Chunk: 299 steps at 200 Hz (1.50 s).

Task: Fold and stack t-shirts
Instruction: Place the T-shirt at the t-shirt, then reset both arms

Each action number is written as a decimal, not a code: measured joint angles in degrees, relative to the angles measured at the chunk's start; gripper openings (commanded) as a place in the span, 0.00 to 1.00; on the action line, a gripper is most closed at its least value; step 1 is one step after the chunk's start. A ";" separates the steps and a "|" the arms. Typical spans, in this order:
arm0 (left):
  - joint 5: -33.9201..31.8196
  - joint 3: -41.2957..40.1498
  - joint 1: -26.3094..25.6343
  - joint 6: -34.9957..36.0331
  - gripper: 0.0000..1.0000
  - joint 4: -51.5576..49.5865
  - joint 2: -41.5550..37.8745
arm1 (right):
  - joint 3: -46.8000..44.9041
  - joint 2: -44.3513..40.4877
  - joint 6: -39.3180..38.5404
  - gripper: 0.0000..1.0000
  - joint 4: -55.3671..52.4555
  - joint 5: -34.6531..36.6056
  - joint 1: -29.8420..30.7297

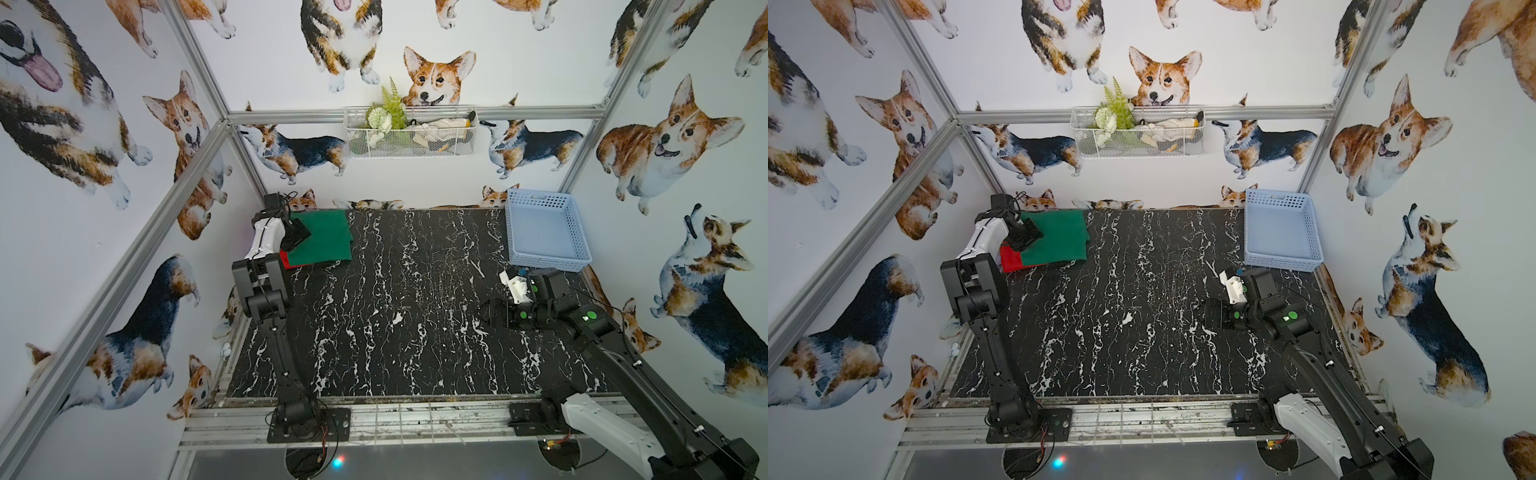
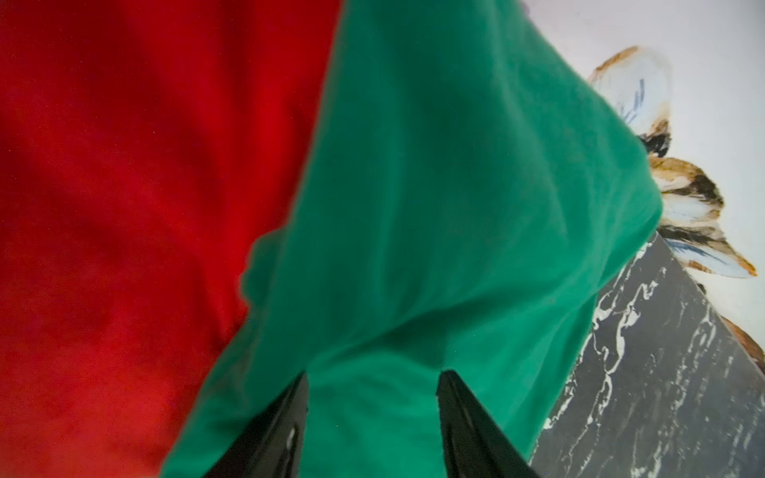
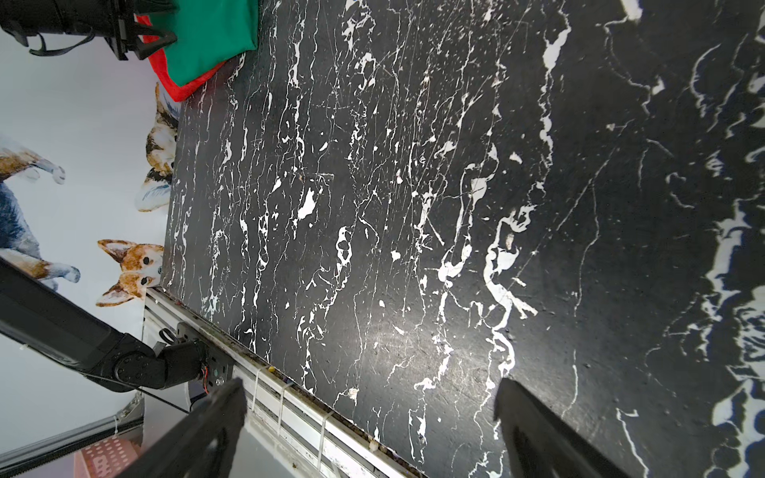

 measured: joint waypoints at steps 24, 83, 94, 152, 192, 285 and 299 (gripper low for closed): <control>-0.57 -11.80 -0.02 -0.09 0.65 6.88 -11.67 | 0.22 -1.70 0.11 1.00 -0.35 2.67 0.07; -1.75 -41.57 -3.61 -4.00 1.00 22.27 -42.47 | 2.89 -6.25 4.44 1.00 -3.93 20.13 0.44; -2.71 -48.41 -5.84 -4.24 1.00 23.69 -49.09 | 3.32 -6.78 5.27 1.00 -4.70 24.81 0.68; -17.11 -77.46 -16.79 -5.14 1.00 31.23 -78.38 | -4.17 -12.22 6.91 1.00 -0.79 50.58 3.76; -15.13 -89.48 -17.20 0.17 1.00 40.24 -86.75 | -16.28 -14.56 -3.26 1.00 16.41 57.92 3.85; -17.31 -102.55 -17.16 16.70 1.00 66.03 -77.02 | -26.27 -10.40 -20.02 1.00 39.32 66.38 2.71; -17.14 -102.55 -17.16 19.08 1.00 71.34 -72.13 | -27.89 -11.06 -21.42 1.00 42.23 64.89 0.94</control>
